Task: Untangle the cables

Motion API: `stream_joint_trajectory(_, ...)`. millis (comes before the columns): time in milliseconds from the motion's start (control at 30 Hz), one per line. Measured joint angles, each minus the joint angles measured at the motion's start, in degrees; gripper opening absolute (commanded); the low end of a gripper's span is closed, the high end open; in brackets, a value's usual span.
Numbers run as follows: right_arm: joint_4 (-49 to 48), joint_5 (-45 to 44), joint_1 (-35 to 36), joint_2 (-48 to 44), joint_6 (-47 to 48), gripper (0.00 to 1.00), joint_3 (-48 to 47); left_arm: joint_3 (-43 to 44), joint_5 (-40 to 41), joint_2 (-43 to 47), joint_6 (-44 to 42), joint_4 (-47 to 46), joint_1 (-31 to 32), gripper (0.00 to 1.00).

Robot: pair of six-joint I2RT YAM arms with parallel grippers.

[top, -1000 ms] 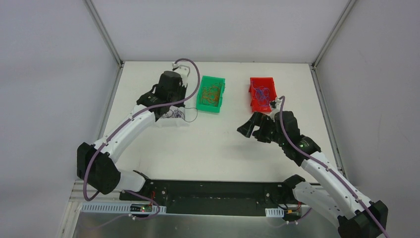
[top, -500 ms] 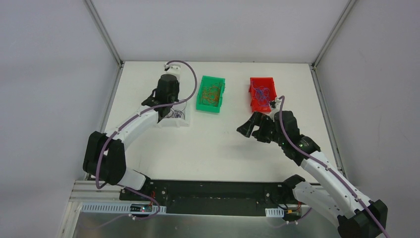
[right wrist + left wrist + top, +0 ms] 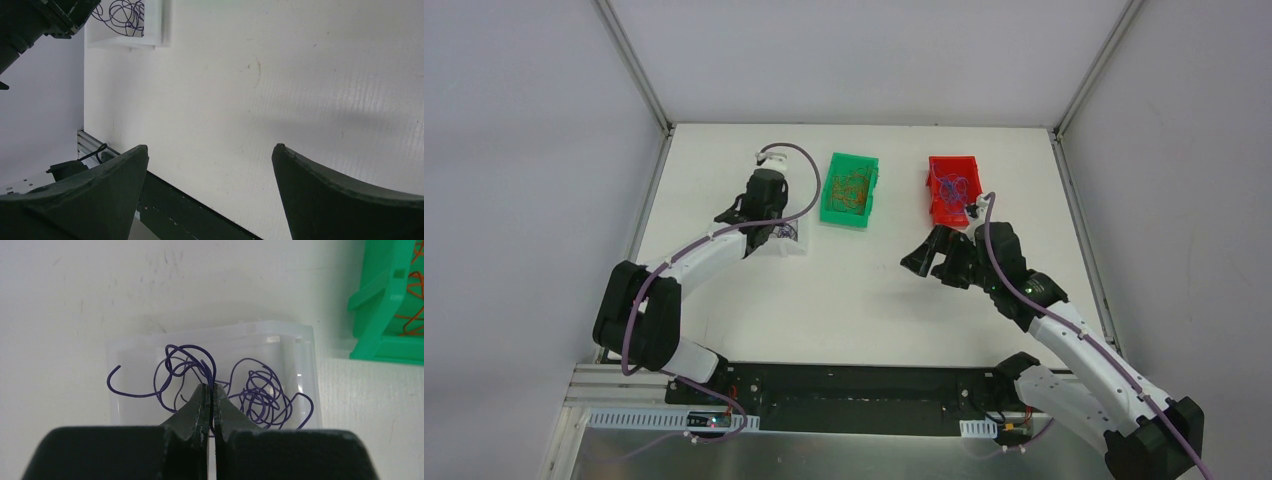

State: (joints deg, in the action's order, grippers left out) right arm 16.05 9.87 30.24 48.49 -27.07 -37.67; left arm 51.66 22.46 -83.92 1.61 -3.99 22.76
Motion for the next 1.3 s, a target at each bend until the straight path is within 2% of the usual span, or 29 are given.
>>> stream_joint_trajectory(267, -0.42, 0.07, 0.0, 0.17, -0.59, 0.99, -0.02, 2.91, -1.16, -2.95, 4.98, 11.34, 0.0, 0.0)
stream_joint_trajectory(500, -0.42, 0.17, 0.0, 0.17, -0.83, 0.99, -0.02, 15.21, -6.19, -15.63, 9.35, 22.23, -2.1, 0.0)
stream_joint_trajectory(633, -0.33, 0.15, 0.0, -0.09, -0.81, 0.99, -0.02, 18.86, -8.7, -18.78, 11.32, 26.73, -3.93, 0.0)
stream_joint_trajectory(667, -0.28, 0.13, 0.0, -0.22, -0.79, 0.99, -0.02, 19.3, -8.98, -18.8, 11.45, 27.54, -4.22, 0.03)
stream_joint_trajectory(767, -0.15, 0.02, -0.02, -0.85, -0.76, 0.99, -0.02, 20.85, -10.25, -18.75, 11.56, 29.51, -5.01, 0.26)
stream_joint_trajectory(967, 0.11, -0.17, -0.04, -0.9, -0.76, 0.99, -0.04, 21.05, -12.0, -14.64, 11.3, 31.95, -5.14, 0.59)
stream_joint_trajectory(1000, 0.2, -0.24, -0.04, -0.68, -0.79, 0.99, -0.04, 21.05, -12.04, -13.31, 11.26, 32.22, -5.14, 0.72)
stream_joint_trajectory(1033, 0.42, -0.39, -0.04, -0.31, -0.81, 0.99, -0.17, 21.05, -12.13, -11.56, 11.3, 32.54, -5.14, 0.96)
stream_joint_trajectory(1067, 0.55, -0.5, -0.04, 0.02, -0.83, 0.99, -0.33, 21.05, -12.26, -9.86, 11.32, 32.81, -5.14, 0.99)
stream_joint_trajectory(1300, 1.16, -1.97, -0.07, 1.66, -0.79, 0.99, -1.77, 19.1, -13.46, 3.32, 12.63, 33.35, -5.14, 0.99)
